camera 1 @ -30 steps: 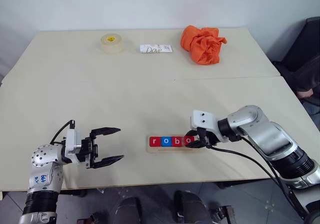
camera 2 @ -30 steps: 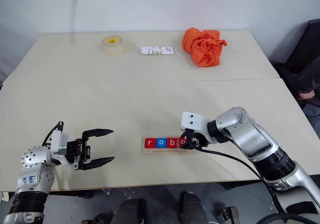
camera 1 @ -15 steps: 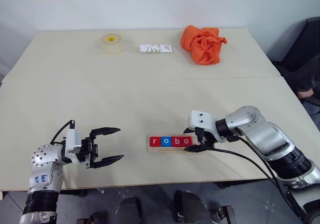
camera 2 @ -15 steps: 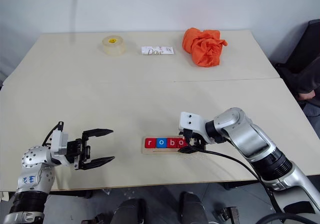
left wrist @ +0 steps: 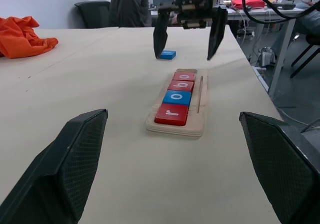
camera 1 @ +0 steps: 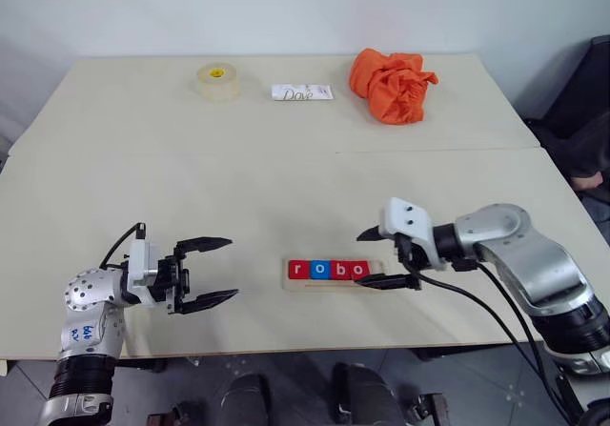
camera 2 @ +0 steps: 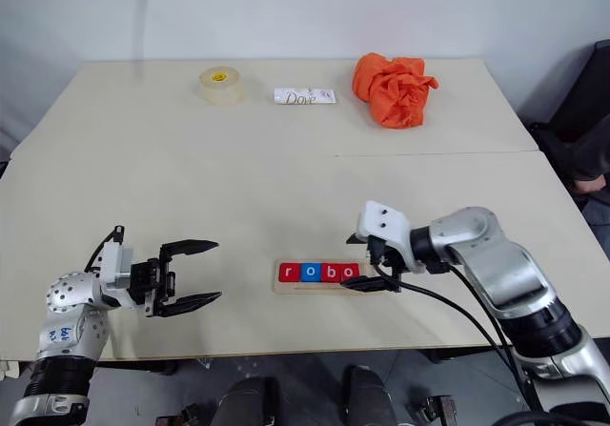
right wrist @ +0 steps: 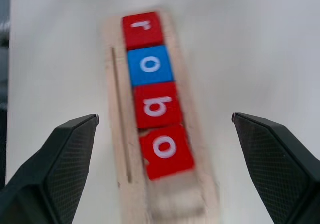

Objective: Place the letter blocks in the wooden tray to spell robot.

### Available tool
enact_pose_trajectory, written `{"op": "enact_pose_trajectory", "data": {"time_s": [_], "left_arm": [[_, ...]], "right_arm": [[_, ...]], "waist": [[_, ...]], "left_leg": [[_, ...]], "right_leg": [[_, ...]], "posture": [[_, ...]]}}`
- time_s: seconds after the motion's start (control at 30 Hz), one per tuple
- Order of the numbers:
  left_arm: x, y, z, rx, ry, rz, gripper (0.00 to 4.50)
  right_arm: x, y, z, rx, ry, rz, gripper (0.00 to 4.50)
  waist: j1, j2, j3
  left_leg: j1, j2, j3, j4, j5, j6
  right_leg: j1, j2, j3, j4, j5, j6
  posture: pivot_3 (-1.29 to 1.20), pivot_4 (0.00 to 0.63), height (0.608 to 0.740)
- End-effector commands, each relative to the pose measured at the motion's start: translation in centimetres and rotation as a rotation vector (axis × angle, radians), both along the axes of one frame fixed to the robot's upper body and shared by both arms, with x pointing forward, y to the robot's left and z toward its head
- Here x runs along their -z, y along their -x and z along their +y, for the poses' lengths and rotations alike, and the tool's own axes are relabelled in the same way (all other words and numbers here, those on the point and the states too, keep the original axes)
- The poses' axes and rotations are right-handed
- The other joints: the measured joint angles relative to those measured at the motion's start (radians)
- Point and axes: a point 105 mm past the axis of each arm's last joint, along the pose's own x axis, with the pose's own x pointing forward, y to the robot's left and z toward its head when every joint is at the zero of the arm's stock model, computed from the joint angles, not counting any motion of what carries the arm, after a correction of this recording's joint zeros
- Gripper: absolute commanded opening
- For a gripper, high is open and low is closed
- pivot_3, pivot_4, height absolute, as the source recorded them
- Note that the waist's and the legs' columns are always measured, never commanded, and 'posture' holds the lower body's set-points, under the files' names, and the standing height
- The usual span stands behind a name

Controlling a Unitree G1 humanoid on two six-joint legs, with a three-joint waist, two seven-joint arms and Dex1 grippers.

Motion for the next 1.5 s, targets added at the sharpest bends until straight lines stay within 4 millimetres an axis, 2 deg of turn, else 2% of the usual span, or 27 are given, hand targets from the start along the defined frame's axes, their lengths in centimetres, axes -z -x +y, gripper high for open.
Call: {"op": "enact_pose_trajectory", "data": {"time_s": [0.03, 0.2, 0.33, 0.5, 0.6, 0.77, 0.9, 1.07, 1.27, 1.5], "left_arm": [[-0.3, -0.1, 0.0, 0.002, 0.004, -0.022, 4.5], [-0.2, -0.1, -0.2, 0.002, 0.015, -0.017, 4.5], [-0.1, -0.3, -0.5, 0.007, 0.021, -0.011, 4.5], [-0.2, -0.4, -0.7, 0.017, 0.024, -0.008, 4.5], [-0.2, -0.5, -0.8, 0.028, 0.025, -0.005, 4.5], [-0.2, -0.4, -0.7, 0.038, 0.021, -0.005, 4.5], [-0.5, -0.5, -0.4, 0.041, 0.01, -0.006, 4.5], [-0.8, -0.5, -0.2, 0.044, -0.001, -0.002, 4.5], [-1.0, -0.3, -0.3, 0.052, -0.006, 0.003, 4.5], [-1.1, -0.4, -0.1, 0.054, -0.016, 0.008, 4.5]], "right_arm": [[-1.5, -0.6, -4.0, 0.152, -0.069, -0.13, 4.47], [-1.5, 0.0, -9.3, 0.349, -0.165, -0.224, 4.47], [-0.2, 2.6, -13.1, 0.449, -0.15, -0.177, 4.47], [0.2, 4.3, -14.5, 0.504, -0.12, -0.155, 4.47], [0.2, 4.8, -14.4, 0.529, -0.113, -0.143, 4.47], [0.2, 4.6, -13.3, 0.564, -0.118, -0.137, 4.47], [0.4, 3.4, -11.5, 0.667, -0.166, -0.15, 4.47], [1.1, 1.0, -9.6, 0.856, -0.251, -0.204, 4.47], [2.9, -0.9, -9.2, 1.035, -0.268, -0.225, 4.47], [5.1, -1.0, -8.4, 1.12, -0.261, -0.162, 4.47]], "waist": [[0.008, 0.0, 0.0], [0.015, 0.0, 0.0], [0.016, 0.0, 0.0], [0.01, 0.0, 0.0], [0.011, 0.0, 0.0], [0.014, 0.0, 0.0], [0.013, 0.0, 0.0], [0.012, 0.0, 0.0], [0.014, 0.0, 0.0], [0.012, 0.0, 0.0]], "left_leg": [[0.0, 0.0, 0.0, 0.0, 0.0, 0.0], [0.001, 0.0, 0.0, 0.0, 0.0, 0.0], [0.001, 0.0, 0.0, 0.0, 0.0, 0.0], [0.002, 0.0, 0.0, 0.0, 0.0, 0.0], [0.003, 0.0, 0.0, 0.0, 0.001, 0.0], [0.003, 0.0, -0.001, 0.0, 0.001, 0.0], [0.002, 0.0, -0.001, 0.0, 0.001, 0.0], [0.002, 0.0, -0.002, 0.0, 0.001, 0.0], [0.001, 0.0, -0.002, 0.0, 0.001, 0.0], [0.001, 0.0, -0.002, -0.001, 0.001, 0.0]], "right_leg": [[0.0, 0.0, 0.0, 0.0, 0.0, 0.0], [0.001, 0.0, 0.0, 0.0, 0.0, 0.001], [0.002, 0.001, 0.0, -0.001, 0.0, 0.001], [0.002, 0.001, 0.001, -0.001, 0.001, 0.002], [0.002, 0.001, 0.001, 0.0, 0.001, 0.001], [0.002, 0.001, 0.001, 0.0, 0.001, 0.001], [0.002, 0.001, 0.001, 0.0, 0.001, 0.001], [0.002, 0.001, 0.001, 0.0, 0.0, 0.001], [0.002, 0.001, 0.001, 0.0, 0.0, 0.0], [0.001, 0.001, 0.001, 0.0, 0.0, 0.0]], "posture": [[0.0, 0.15, 0.74], [0.0, 0.15, 0.74], [0.0, 0.15, 0.74], [0.0, 0.15, 0.74], [0.0, 0.15, 0.74], [0.0, 0.15, 0.74], [0.0, 0.15, 0.74], [0.0, 0.15, 0.74], [0.0, 0.15, 0.74], [0.0, 0.15, 0.74]]}}
